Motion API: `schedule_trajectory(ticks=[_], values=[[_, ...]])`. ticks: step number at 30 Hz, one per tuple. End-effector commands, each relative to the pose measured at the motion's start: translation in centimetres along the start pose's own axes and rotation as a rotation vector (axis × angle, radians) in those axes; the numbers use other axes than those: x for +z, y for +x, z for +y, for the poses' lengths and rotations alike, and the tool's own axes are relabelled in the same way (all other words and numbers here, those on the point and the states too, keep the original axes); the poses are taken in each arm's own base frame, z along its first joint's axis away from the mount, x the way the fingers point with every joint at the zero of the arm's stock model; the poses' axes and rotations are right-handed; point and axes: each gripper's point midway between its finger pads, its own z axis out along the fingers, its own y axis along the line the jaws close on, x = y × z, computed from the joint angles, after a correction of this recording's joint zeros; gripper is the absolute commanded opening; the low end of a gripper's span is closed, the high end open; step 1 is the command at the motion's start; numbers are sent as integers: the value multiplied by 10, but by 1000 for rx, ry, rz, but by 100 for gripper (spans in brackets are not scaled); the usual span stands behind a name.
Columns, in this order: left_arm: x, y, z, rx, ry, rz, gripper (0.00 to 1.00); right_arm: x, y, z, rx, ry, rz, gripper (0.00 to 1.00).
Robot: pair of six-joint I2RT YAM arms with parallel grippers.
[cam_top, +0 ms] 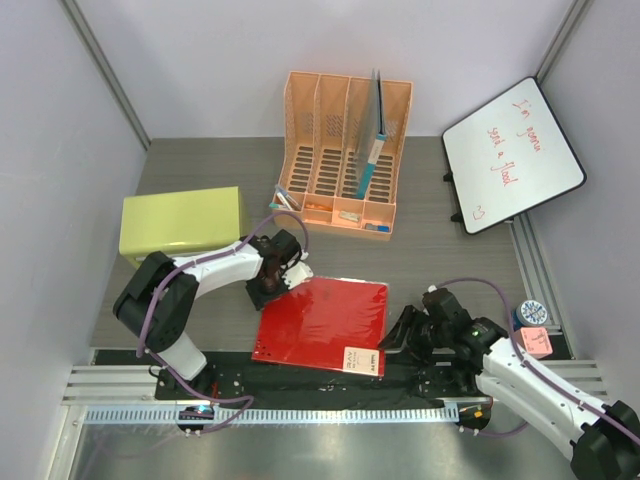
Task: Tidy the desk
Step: Pick up the folder from the corner of the board.
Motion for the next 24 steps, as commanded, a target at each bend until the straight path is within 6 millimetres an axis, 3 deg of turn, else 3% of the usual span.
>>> schedule_trajectory(ticks=[1, 4, 11, 14, 16, 17, 19, 20, 24], values=[[10, -25, -8, 8, 47, -103, 17, 8, 16, -26, 87, 65, 71, 62], [9, -27, -8, 7, 49, -105, 17, 15, 14, -15, 111, -26, 63, 62], [5, -38, -12, -1, 64, -121, 17, 27, 11, -19, 172, -93, 43, 61], [4, -42, -18, 6, 72, -125, 17, 23, 11, -24, 123, -31, 43, 58], [4, -44, -22, 13, 75, -126, 17, 16, 16, -47, 73, 119, 64, 57], [5, -43, -23, 17, 74, -122, 17, 13, 15, -39, 56, 120, 72, 60], [5, -43, -23, 15, 73, -121, 17, 9, 15, -46, 38, 194, 84, 69], [5, -43, -24, 17, 71, -122, 17, 5, 11, -38, 22, 194, 70, 70], [2, -41, -24, 22, 70, -125, 17, -1, 11, -39, 1, 243, 83, 74]])
